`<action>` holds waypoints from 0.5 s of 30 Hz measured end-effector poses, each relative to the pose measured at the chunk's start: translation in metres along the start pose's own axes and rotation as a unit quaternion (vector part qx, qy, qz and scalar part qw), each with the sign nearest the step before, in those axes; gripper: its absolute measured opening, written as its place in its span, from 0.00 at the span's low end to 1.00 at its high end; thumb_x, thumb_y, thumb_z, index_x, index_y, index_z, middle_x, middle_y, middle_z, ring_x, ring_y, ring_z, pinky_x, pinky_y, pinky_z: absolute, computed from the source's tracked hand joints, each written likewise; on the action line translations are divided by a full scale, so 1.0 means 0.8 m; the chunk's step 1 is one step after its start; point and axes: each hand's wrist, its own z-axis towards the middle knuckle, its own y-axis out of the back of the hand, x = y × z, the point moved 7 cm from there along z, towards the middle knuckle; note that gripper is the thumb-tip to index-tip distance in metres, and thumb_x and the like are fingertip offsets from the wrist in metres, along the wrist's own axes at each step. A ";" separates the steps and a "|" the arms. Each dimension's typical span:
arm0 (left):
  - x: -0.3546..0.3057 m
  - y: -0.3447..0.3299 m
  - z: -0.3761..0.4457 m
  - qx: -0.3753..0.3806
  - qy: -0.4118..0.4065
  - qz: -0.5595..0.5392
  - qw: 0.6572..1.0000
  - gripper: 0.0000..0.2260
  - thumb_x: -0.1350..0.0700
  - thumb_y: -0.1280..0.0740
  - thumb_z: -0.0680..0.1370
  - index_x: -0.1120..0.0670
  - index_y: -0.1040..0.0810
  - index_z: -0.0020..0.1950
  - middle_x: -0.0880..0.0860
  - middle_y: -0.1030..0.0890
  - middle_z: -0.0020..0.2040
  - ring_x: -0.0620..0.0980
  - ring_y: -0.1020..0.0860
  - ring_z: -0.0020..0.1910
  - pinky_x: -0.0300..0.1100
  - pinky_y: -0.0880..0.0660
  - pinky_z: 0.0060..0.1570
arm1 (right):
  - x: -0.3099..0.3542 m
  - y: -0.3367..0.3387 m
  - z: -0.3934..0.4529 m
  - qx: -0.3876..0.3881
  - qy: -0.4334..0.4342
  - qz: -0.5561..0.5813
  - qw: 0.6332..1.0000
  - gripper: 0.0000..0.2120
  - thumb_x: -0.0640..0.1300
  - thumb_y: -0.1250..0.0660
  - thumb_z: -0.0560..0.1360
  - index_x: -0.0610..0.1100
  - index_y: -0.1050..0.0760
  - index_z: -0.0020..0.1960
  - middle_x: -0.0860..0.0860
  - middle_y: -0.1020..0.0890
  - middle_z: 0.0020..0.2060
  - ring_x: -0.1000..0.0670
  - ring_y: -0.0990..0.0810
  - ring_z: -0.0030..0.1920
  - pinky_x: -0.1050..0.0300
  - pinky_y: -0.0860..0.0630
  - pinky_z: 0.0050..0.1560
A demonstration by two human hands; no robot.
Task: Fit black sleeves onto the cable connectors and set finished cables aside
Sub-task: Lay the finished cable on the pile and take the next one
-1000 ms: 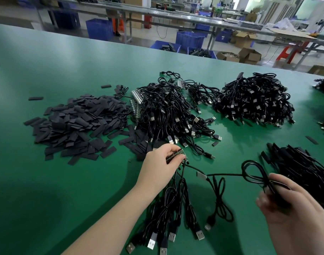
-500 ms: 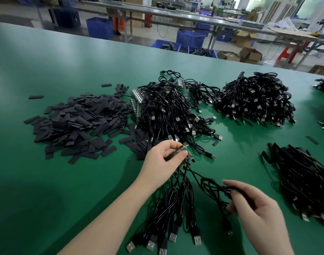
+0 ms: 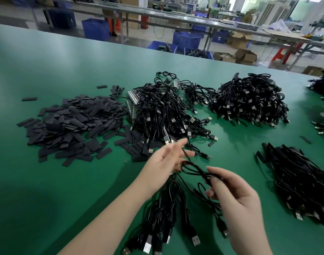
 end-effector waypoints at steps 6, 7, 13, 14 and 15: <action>0.002 0.036 0.003 -0.133 0.063 -0.322 0.935 0.12 0.51 0.41 0.82 0.56 0.21 0.52 0.53 0.18 0.38 0.51 0.17 0.38 0.45 0.20 0.39 | -0.003 -0.055 -0.005 0.114 0.024 -0.067 0.991 0.19 0.39 0.24 0.70 0.62 0.18 0.50 0.56 0.14 0.45 0.57 0.16 0.46 0.66 0.22 0.47; -0.005 0.046 0.003 -0.157 0.036 -0.325 0.932 0.12 0.50 0.40 0.81 0.54 0.19 0.49 0.52 0.20 0.35 0.49 0.19 0.34 0.44 0.20 0.37 | -0.004 -0.056 -0.004 0.119 0.026 -0.076 0.990 0.18 0.43 0.23 0.70 0.63 0.18 0.52 0.58 0.15 0.48 0.56 0.16 0.49 0.63 0.22 0.50; -0.081 0.097 -0.029 -0.278 -0.297 0.207 0.890 0.14 0.49 0.43 0.83 0.50 0.22 0.44 0.46 0.27 0.30 0.44 0.31 0.27 0.36 0.33 0.27 | -0.002 -0.039 0.008 0.055 0.048 -0.071 0.995 0.13 0.46 0.26 0.71 0.63 0.19 0.51 0.58 0.15 0.46 0.55 0.16 0.49 0.61 0.21 0.50; -0.084 0.088 -0.027 -0.259 -0.305 0.317 0.860 0.16 0.48 0.43 0.82 0.52 0.25 0.39 0.45 0.30 0.28 0.43 0.33 0.25 0.35 0.38 0.25 | -0.001 -0.037 0.012 0.042 0.053 -0.077 0.995 0.13 0.43 0.27 0.73 0.61 0.18 0.50 0.58 0.15 0.45 0.56 0.17 0.48 0.62 0.21 0.49; -0.079 0.077 -0.022 -0.227 -0.290 0.423 0.828 0.16 0.47 0.43 0.82 0.50 0.29 0.36 0.43 0.32 0.27 0.42 0.34 0.24 0.34 0.41 0.25 | 0.002 -0.036 0.015 0.030 0.061 -0.083 0.994 0.13 0.40 0.28 0.74 0.60 0.18 0.48 0.59 0.15 0.44 0.56 0.17 0.47 0.63 0.22 0.48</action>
